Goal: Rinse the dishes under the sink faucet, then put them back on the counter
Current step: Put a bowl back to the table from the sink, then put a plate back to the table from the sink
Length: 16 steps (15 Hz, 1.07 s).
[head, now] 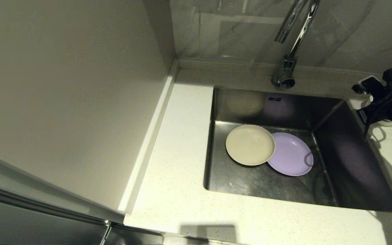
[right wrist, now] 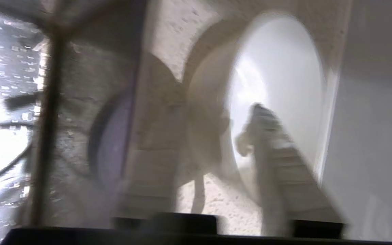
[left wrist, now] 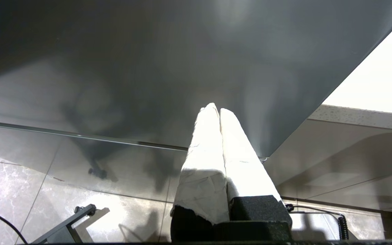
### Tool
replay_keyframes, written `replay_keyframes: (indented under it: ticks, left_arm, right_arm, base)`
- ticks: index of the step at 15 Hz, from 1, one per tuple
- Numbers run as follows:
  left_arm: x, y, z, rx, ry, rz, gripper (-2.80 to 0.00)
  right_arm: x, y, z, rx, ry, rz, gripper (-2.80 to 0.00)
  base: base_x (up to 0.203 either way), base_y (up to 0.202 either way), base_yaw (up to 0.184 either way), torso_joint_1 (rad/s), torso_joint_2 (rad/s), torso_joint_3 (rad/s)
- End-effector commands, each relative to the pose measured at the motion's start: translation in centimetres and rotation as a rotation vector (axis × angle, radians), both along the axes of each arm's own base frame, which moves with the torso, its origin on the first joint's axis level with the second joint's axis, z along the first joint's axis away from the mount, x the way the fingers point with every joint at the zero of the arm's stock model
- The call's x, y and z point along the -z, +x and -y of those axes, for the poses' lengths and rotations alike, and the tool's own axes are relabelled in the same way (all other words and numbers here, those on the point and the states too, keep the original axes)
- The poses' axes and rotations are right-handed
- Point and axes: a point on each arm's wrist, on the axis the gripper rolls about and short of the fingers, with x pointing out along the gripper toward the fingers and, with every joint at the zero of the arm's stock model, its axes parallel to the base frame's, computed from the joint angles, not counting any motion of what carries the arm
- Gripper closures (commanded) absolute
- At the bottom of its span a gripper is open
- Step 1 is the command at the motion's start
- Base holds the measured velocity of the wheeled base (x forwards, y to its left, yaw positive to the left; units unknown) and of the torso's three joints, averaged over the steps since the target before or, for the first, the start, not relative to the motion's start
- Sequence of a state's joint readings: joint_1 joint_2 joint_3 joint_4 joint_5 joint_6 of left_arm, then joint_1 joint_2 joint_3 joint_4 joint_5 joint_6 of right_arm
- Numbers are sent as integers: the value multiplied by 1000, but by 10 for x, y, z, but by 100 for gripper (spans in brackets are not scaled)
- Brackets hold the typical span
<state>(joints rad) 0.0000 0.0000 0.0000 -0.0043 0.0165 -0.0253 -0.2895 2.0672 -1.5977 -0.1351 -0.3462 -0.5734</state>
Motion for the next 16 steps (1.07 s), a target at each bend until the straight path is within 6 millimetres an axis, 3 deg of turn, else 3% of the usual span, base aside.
replay_keyframes:
  ticks: [1,3,6,9,11,13,14,16]
  left_arm:
    - [0,0,0,0,-1,3,0]
    - [0,0,0,0,-1,3,0]
    - [0,0,0,0,0,3,0]
    - [0,0,0,0,0,3,0]
    - [0,0,0,0,-1,3,0]
    - [0,0,0,0,-1,5,0]
    - [0,0,0,0,-1,3,0]
    - [0,0,0,0,-1,4,0]
  right_arm:
    - [1,1,4,8,-6,-4,-280]
    - [-4,-1,5,13,-6,15,-280]
    - [-31,-15,-1,-31,-10,107,-280]
    - [-65,-47,-15,-141,-3,181,-280]
    - [-73,-69,-40,-307,56,202,-280]
    - [-82,-68,-71,-390,177,256,-280]
    - [-84,-68,-85,-405,257,228,-280]
    - [-73,-78,-110,-378,450,-11,-280]
  base:
    - [0,0,0,0,0,0]
    - [0,0,0,0,0,0]
    - [0,0,0,0,0,0]
    - [0,0,0,0,0,0]
    - [0,0,0,0,0,0]
    - [0,0,0,0,0,0]
    - [0,0,0,0,0,0]
    - [0,0,0,0,0,0]
